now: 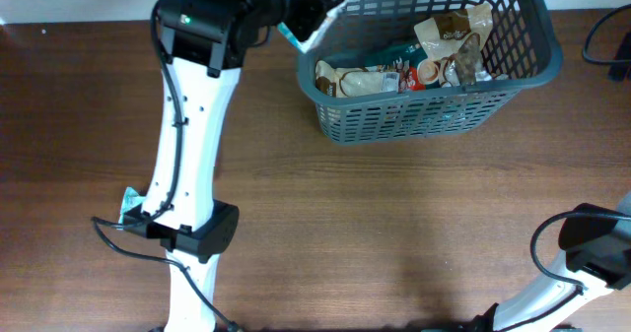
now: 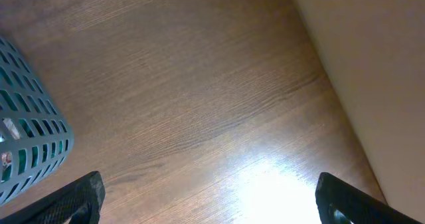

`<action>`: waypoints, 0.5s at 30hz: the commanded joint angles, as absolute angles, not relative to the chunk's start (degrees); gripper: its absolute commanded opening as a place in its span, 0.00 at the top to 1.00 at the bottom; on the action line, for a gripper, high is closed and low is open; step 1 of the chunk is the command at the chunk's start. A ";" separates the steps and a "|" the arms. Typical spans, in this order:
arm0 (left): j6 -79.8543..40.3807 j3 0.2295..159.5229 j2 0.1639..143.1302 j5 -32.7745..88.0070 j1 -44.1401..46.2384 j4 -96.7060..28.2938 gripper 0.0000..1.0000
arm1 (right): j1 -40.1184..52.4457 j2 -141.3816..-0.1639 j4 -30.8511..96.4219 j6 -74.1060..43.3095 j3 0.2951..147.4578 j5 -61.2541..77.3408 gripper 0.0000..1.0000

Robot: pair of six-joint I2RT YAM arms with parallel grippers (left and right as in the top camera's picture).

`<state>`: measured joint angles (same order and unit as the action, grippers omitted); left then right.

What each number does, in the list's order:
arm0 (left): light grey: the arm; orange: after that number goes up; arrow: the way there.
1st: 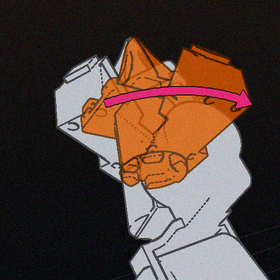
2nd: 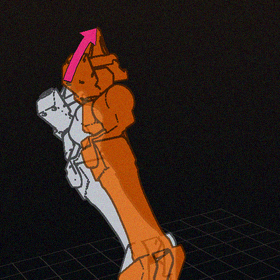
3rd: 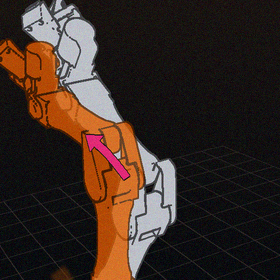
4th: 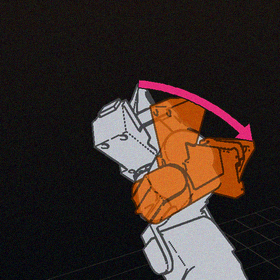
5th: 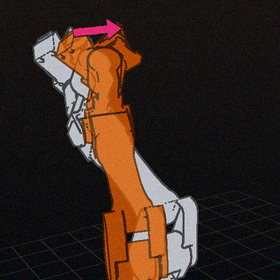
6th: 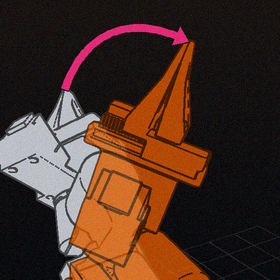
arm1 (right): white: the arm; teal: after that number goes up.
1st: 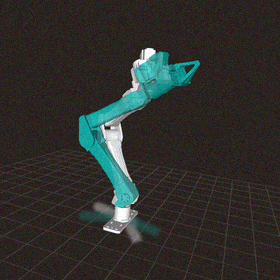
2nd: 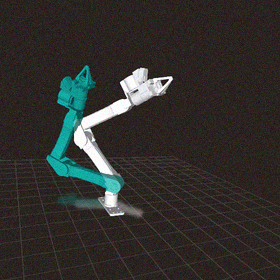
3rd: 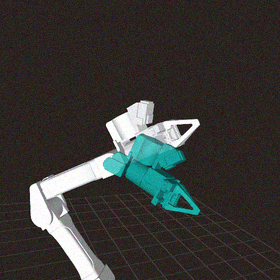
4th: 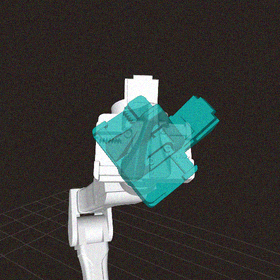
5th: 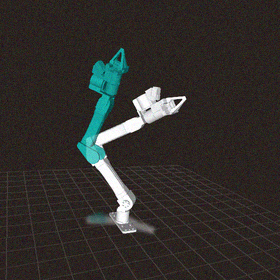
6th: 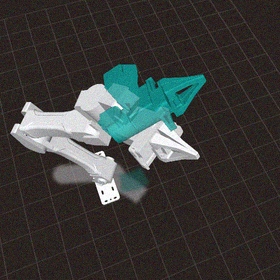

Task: Pack container
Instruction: 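Carry the tissue packs over the grey basket with the left gripper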

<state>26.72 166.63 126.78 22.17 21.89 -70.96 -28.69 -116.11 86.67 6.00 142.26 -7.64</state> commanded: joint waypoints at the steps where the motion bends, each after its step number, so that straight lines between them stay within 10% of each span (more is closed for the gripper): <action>1: 28.16 167.78 124.88 24.80 22.65 -70.19 0.98 | -28.91 -115.66 86.54 5.67 142.39 -8.16 0.01; 15: 27.94 167.72 131.72 29.45 23.27 -70.61 0.98 | -28.91 -115.66 86.54 5.67 142.39 -8.16 0.01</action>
